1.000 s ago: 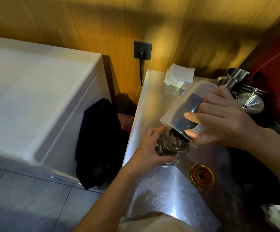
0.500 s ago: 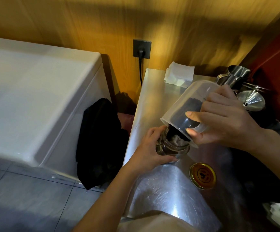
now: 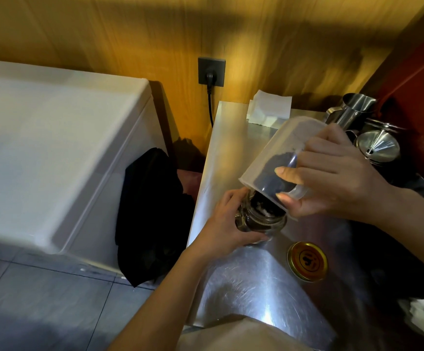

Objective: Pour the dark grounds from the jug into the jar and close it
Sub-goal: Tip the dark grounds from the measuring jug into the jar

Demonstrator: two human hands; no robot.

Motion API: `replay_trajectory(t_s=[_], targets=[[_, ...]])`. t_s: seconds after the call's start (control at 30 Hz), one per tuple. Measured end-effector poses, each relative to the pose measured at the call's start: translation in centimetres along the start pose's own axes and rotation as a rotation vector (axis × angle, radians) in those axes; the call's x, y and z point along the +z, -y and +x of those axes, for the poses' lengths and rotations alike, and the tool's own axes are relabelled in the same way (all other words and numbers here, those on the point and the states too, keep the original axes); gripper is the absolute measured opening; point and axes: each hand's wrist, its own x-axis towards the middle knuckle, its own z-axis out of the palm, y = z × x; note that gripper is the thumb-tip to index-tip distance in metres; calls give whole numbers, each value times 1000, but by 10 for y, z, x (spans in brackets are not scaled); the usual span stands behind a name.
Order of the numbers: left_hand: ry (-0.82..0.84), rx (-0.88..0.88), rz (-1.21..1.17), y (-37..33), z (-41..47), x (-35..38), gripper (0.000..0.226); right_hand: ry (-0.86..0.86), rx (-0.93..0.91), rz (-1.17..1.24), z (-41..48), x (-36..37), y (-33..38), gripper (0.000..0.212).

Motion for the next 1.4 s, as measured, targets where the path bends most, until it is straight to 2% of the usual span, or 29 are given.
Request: replay_trajectory(t_s=[0.33,0.6,1.03,1.4], targets=[[13,5,-7,-1,0,-2,89,22,41,7,0,-1,-5,26],[10,10,16,1,0,-1,85,27,-38,-14,2,-2,-4,32],[14,2,7,2,2,-1,84,26,-45,-36,-3,-5,-2,27],[2,39,-28,0,2,-2,85,-3,-147,-71,-5,-7,9,22]])
